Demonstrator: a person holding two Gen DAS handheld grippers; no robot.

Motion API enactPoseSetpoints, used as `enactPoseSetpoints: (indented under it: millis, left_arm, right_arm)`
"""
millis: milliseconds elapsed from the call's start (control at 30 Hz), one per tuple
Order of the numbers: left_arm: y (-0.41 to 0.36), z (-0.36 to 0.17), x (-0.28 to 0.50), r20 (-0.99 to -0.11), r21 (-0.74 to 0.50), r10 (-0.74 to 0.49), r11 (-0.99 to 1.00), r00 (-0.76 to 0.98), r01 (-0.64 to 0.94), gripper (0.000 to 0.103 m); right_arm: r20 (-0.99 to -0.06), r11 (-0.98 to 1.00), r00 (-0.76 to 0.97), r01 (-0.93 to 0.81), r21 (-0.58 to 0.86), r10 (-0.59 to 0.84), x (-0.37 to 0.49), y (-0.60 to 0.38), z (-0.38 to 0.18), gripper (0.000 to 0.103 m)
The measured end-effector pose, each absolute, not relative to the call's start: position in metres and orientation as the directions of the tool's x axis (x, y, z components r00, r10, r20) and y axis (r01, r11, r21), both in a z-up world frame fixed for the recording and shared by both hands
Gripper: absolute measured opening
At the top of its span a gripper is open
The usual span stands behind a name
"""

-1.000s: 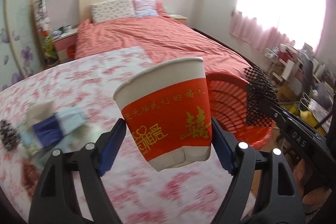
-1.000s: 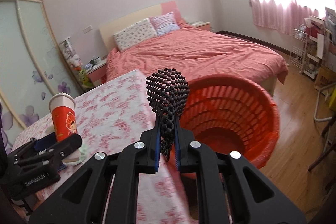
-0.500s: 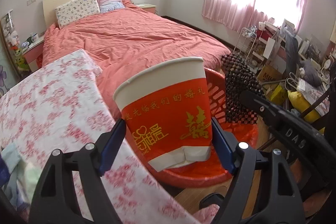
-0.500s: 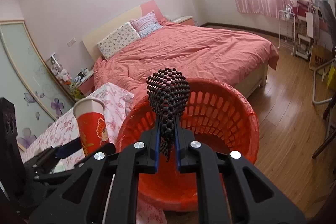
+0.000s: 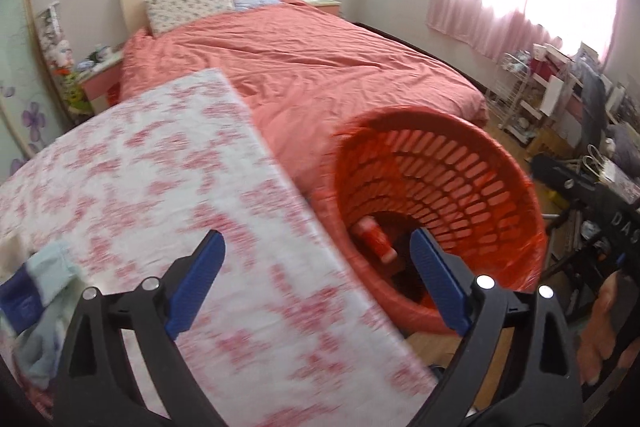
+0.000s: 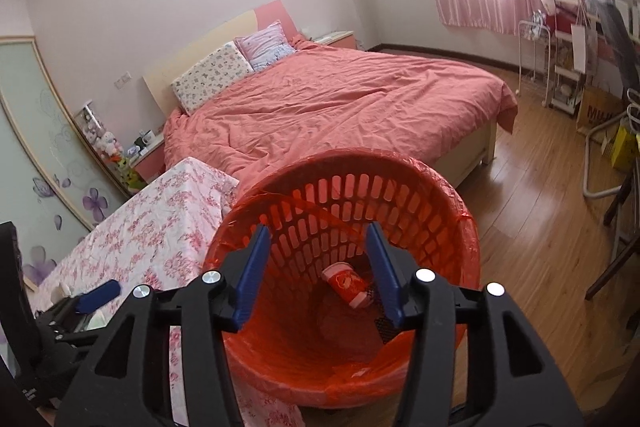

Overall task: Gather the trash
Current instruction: 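Return both tools to the bed pile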

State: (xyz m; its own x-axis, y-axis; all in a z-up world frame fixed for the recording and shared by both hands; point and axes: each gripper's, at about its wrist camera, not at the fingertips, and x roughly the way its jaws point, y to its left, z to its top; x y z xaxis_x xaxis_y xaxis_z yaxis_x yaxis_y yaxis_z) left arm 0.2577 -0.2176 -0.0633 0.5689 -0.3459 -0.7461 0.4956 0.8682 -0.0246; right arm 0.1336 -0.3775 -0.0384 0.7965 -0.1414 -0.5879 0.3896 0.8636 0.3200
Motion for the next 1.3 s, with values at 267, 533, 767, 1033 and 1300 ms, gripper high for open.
enactPoseSetpoints:
  millis: [267,533,767,1033,1300]
  left_arm:
    - [-0.136,-0.049,0.228,-0.716,0.05,-0.233,0.924,0.659,0.38,0.093]
    - [-0.037,-0.044,0.201,-0.69,0.09,-0.109,0.968,0.715,0.234,0.093]
    - [0.054,-0.053,0.196,-0.705,0.077,0.008,0.995,0.709,0.066,0.093]
    - [0.113,-0.075,0.208,-0.764,-0.018,0.005,0.999,0.645,-0.03,0.072]
    - [0.115,-0.087,0.218,-0.782,-0.044,-0.035,0.999,0.622,0.001,0.041]
  right_arm:
    - [-0.569,0.921,0.815,0.3,0.248,-0.113,0.133,-0.326,-0.021,0.059]
    - [-0.582,0.961,0.812,0.197,0.194,-0.049,0.14,-0.259,-0.024,0.064]
    - [-0.626,0.982,0.779,0.098,0.16,0.025,0.157,-0.196,-0.043,0.064]
    - [-0.655,0.993,0.75,-0.011,0.121,0.088,0.174,-0.132,-0.054,0.064]
    - [-0.7,0.991,0.704,-0.047,0.121,0.119,0.196,-0.103,-0.068,0.062]
